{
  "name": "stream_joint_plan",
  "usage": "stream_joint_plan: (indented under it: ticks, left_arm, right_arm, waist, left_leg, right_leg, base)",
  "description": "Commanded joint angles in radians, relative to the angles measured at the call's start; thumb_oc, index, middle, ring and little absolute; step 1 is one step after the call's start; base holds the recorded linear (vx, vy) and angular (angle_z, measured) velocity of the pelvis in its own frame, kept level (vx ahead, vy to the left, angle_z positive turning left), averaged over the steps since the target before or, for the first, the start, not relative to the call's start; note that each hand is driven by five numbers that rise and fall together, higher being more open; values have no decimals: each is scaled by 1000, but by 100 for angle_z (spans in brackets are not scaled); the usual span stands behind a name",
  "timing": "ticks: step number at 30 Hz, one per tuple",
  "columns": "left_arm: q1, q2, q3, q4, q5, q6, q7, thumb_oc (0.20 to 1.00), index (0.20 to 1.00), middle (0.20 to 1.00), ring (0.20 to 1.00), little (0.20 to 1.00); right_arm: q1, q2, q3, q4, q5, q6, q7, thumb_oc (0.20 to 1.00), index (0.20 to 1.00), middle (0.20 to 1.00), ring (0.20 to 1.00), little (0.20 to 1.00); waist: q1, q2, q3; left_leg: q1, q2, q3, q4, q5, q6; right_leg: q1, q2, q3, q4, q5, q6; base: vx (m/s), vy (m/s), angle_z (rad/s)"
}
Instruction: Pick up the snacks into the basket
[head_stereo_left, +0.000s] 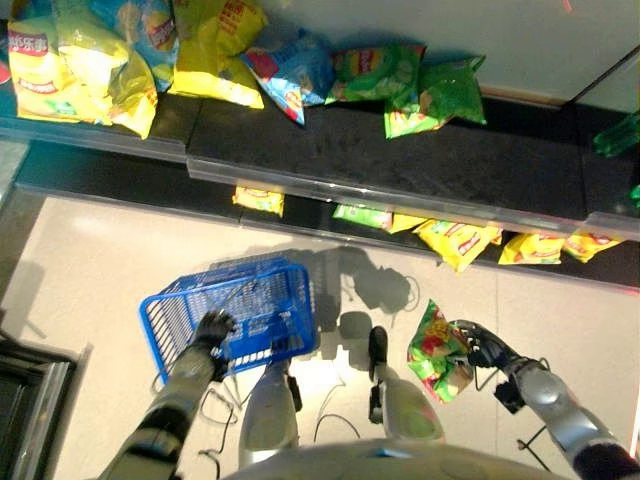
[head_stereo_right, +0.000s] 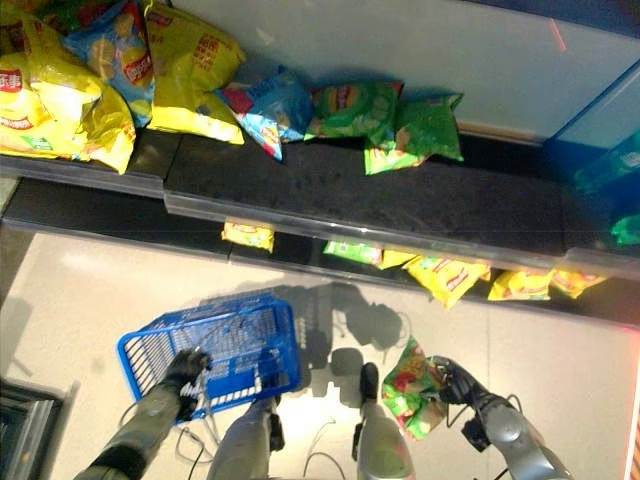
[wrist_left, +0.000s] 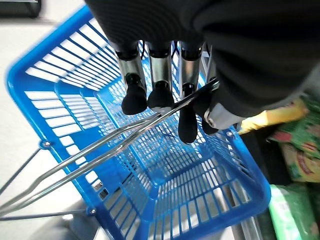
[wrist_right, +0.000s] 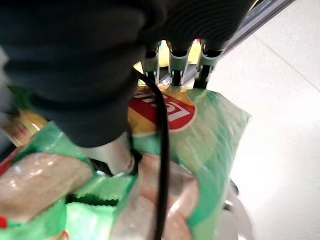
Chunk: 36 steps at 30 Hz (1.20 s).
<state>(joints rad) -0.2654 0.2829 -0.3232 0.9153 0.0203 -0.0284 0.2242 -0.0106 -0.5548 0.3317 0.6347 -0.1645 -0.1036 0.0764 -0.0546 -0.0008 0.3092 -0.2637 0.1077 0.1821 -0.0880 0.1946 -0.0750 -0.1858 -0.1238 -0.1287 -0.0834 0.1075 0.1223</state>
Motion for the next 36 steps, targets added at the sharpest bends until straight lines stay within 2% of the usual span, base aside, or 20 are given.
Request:
stream_joint_plan:
  ticks: [1,3,9,14,19,20,25,29,32,36]
  left_arm:
    - [-184,-94,-76,-36,3,-82,69,200,200,200,200,200]
    - [-226,-134,-142,-47,-19,-88,78,200,200,200,200,200]
    - [-298,-205,-249,-61,-74,-94,85,200,200,200,200,200]
    - [-354,-251,-305,-79,-131,-96,111,200,200,200,200,200]
    - [-384,-291,-336,-137,-217,-118,108,200,200,200,200,200]
    - [-393,-300,-359,-196,-248,-128,101,200,200,200,200,200]
    - [-413,-299,-401,-327,-328,-139,79,200,200,200,200,200]
    - [-382,-229,-429,-545,-352,-145,49,200,200,200,200,200]
    - [-339,-176,-417,-672,-329,-140,36,200,200,200,200,200]
    - [-317,-155,-399,-754,-334,-135,44,200,200,200,200,200]
  right_arm:
    - [-91,52,62,26,-44,13,-136,200,200,200,200,200]
    - [-175,106,108,110,-34,30,-182,200,200,200,200,200]
    - [-344,210,197,221,4,39,-258,200,200,200,200,200]
    - [-469,284,256,268,26,44,-317,200,200,200,200,200]
    - [-565,332,297,325,39,47,-327,200,200,200,200,200]
    - [-621,340,311,353,31,52,-333,200,200,200,200,200]
    - [-784,327,298,486,47,67,-350,200,200,200,200,200]
    - [-895,265,258,596,36,79,-382,200,200,200,200,200]
    - [-930,208,216,628,25,85,-407,200,200,200,200,200]
    - [-953,148,120,649,92,86,-478,200,200,200,200,200]
  waist:
    - [-16,-37,30]
    - [-17,-32,50]
    - [-17,-14,96]
    - [-12,4,140]
    - [0,23,180]
    - [7,37,202]
    - [38,86,211]
    - [86,148,211]
    - [110,176,211]
    - [131,214,211]
  left_leg:
    - [17,-43,6,14,-68,5]
    - [8,-44,4,13,-67,4]
    - [-31,-41,1,11,-46,2]
    - [-65,-38,0,10,-31,-1]
    - [-93,-41,-10,15,-25,-3]
    - [-115,-45,-17,20,-21,-4]
    - [-199,-64,-24,30,-10,-3]
    - [-281,-88,-27,43,-9,2]
    - [-328,-108,-22,44,-10,5]
    - [-384,-130,-19,41,-9,6]
  right_leg:
    - [-96,15,-26,35,32,11]
    - [-106,15,-26,38,33,9]
    - [-145,11,-24,39,46,7]
    - [-182,13,-27,43,53,4]
    - [-207,11,-35,49,55,1]
    - [-227,7,-38,54,58,0]
    - [-310,-11,-44,64,71,0]
    - [-390,-34,-43,70,88,7]
    - [-438,-48,-37,69,100,15]
    - [-494,-66,-32,66,111,24]
  base:
    - [-69,-57,-12]
    - [-49,-34,0]
    - [-49,-16,0]
    - [-50,-8,2]
    - [-49,-19,2]
    - [-70,-10,4]
    - [-54,31,9]
    - [-22,98,7]
    - [-3,109,4]
    - [21,123,13]
